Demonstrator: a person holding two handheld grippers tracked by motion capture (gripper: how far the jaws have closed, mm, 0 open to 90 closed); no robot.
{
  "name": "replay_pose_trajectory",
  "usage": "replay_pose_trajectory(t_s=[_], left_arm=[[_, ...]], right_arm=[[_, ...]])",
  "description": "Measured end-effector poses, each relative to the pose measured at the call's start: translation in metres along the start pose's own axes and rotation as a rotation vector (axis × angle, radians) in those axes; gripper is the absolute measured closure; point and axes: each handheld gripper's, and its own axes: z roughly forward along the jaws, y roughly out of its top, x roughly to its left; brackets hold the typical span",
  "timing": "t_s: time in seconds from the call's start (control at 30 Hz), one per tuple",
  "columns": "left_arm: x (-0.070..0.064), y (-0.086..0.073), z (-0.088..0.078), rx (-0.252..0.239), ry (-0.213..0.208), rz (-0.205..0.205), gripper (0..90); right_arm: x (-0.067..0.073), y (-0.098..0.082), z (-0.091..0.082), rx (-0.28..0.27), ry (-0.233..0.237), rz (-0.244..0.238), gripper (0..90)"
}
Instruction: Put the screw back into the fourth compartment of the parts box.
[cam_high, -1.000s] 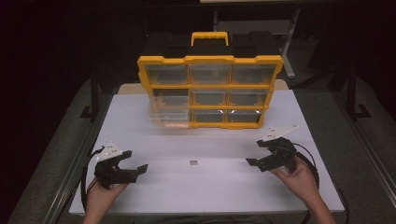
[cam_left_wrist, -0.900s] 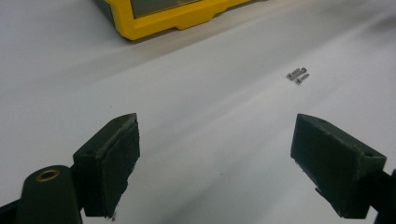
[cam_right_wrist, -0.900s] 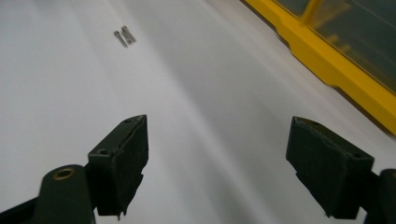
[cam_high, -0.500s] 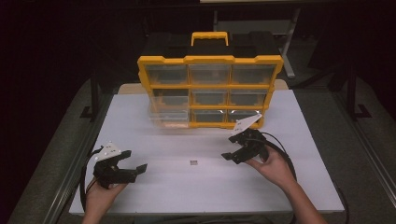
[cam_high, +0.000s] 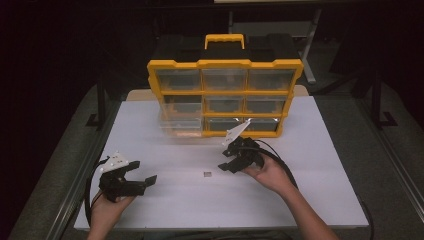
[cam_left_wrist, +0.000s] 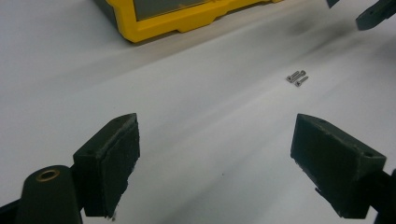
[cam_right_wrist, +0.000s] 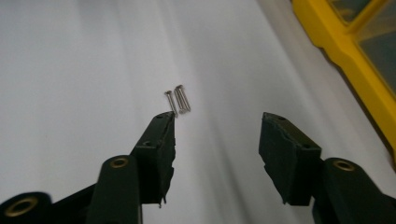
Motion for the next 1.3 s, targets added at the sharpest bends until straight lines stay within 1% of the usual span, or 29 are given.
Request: replay_pose_trajectory(t_s=[0.03,0.13,0.17,0.2,0.27,0.3,0.33,0.37,0.47,0.53,0.67,0.8,0.9,0.97,1.0,1.07,1.2,1.27,1.3], left_arm=[[0.0,0.0,0.0,-0.003,0.0,0.002,15.5],[0.001,0.0,0.0,-0.002,0.001,0.0,15.5],[0.001,0.0,-0.001,-0.002,0.001,0.0,15.5],[0.001,0.0,-0.001,-0.003,0.001,-0.002,15.5],[0.001,0.0,-0.001,-0.001,0.001,0.001,15.5],[0.001,0.0,-0.001,-0.001,0.0,0.0,15.5],[0.002,0.0,0.0,-0.001,0.0,0.001,15.5],[0.001,0.0,0.0,0.0,-0.001,-0.002,15.5],[0.002,-0.001,0.0,0.0,-0.002,-0.002,15.5],[0.002,-0.001,0.0,-0.004,-0.002,-0.003,15.5],[0.002,-0.001,0.0,-0.006,-0.004,-0.009,15.5],[0.003,-0.001,-0.001,0.0,-0.004,-0.009,15.5],[0.003,-0.001,-0.001,-0.001,-0.004,-0.007,15.5],[0.003,-0.001,-0.001,-0.001,-0.005,-0.008,15.5],[0.003,-0.001,-0.001,0.0,-0.004,-0.008,15.5],[0.003,-0.001,-0.001,0.001,-0.003,-0.008,15.5],[0.003,-0.001,-0.002,-0.003,0.0,-0.008,15.7],[0.004,-0.001,-0.002,-0.003,0.0,-0.008,15.7],[0.004,-0.001,-0.002,-0.003,0.0,-0.008,15.6]], right_arm=[[0.0,0.0,0.0,0.0,0.0,0.0,48.1],[-0.001,0.004,0.011,0.007,0.021,-0.012,52.7],[0.0,0.007,0.017,0.018,0.033,-0.013,55.4],[0.0,0.007,0.017,0.018,0.033,-0.013,55.4],[0.0,0.01,0.023,0.024,0.046,-0.023,58.6],[0.0,0.012,0.028,0.031,0.058,-0.026,62.0],[0.0,0.012,0.028,0.031,0.058,-0.026,62.0],[0.0,0.013,0.03,0.032,0.062,-0.036,63.3],[-0.001,0.015,0.036,0.037,0.076,-0.036,66.7],[-0.002,0.016,0.041,0.028,0.101,-0.032,69.2],[-0.001,0.016,0.052,0.041,0.12,-0.047,73.0],[0.0,0.017,0.058,0.045,0.126,-0.056,76.4],[0.001,0.018,0.061,0.045,0.126,-0.067,77.5],[0.001,0.019,0.063,0.048,0.128,-0.065,78.0],[0.001,0.019,0.064,0.045,0.126,-0.074,78.3],[0.002,0.019,0.066,0.048,0.129,-0.069,78.7],[0.002,0.019,0.069,0.055,0.125,-0.084,81.2],[0.003,0.019,0.07,0.065,0.115,-0.098,82.9],[0.004,0.019,0.07,0.066,0.105,-0.098,83.6]])
